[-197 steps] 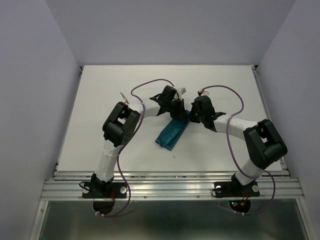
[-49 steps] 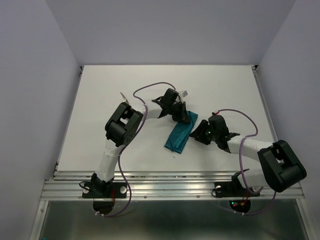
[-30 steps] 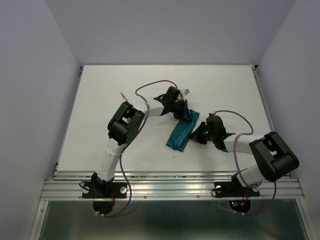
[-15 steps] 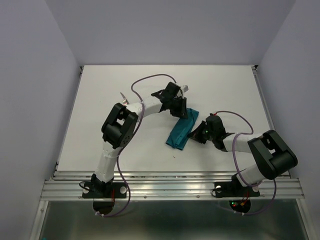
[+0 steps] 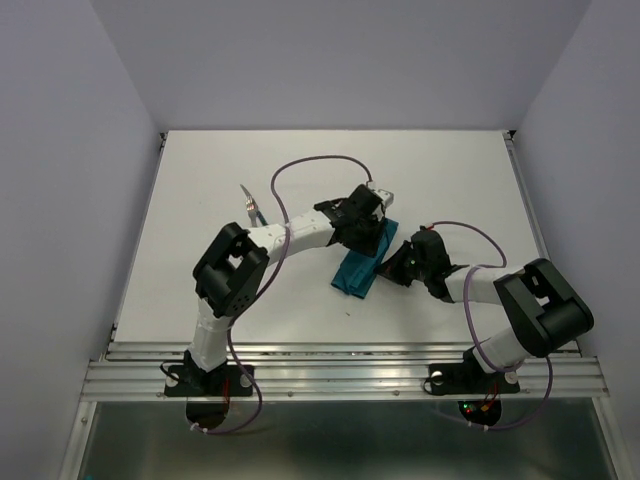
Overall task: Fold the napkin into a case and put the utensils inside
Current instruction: Smooth out the smaller rectangle-folded napkin at the center of the board.
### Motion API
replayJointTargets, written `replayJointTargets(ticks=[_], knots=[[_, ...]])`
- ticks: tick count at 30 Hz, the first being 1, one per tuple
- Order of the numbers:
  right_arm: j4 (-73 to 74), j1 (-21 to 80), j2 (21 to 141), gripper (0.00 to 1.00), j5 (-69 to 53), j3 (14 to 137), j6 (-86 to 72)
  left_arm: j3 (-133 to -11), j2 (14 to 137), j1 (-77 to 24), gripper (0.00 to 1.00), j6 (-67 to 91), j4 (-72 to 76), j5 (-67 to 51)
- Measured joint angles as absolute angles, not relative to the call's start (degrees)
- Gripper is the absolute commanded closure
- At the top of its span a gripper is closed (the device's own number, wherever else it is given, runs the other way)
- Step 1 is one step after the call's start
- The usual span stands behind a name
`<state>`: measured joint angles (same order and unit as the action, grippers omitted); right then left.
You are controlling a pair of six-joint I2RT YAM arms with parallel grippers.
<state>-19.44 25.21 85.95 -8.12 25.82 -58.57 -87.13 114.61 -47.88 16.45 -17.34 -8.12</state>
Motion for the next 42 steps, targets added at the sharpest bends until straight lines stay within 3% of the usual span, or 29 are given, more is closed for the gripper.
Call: replayJointTargets(ticks=[7, 26, 42], knots=[[-19.5, 25.2, 86.0, 0.99, -7.9, 25.8, -58.7, -81.9, 111.4, -54.2, 0.50, 14.2, -17.9, -1.2], [-19.8, 25.2, 86.5, 0.99, -7.9, 26.2, -58.7, -79.6, 111.1, -56.7, 0.49, 14.0, -17.5, 6.2], [-19.8, 25.2, 86.6, 0.99, -7.9, 26.2, -58.7, -79.5, 114.1, -56.7, 0.63, 14.0, -16.1, 7.8]])
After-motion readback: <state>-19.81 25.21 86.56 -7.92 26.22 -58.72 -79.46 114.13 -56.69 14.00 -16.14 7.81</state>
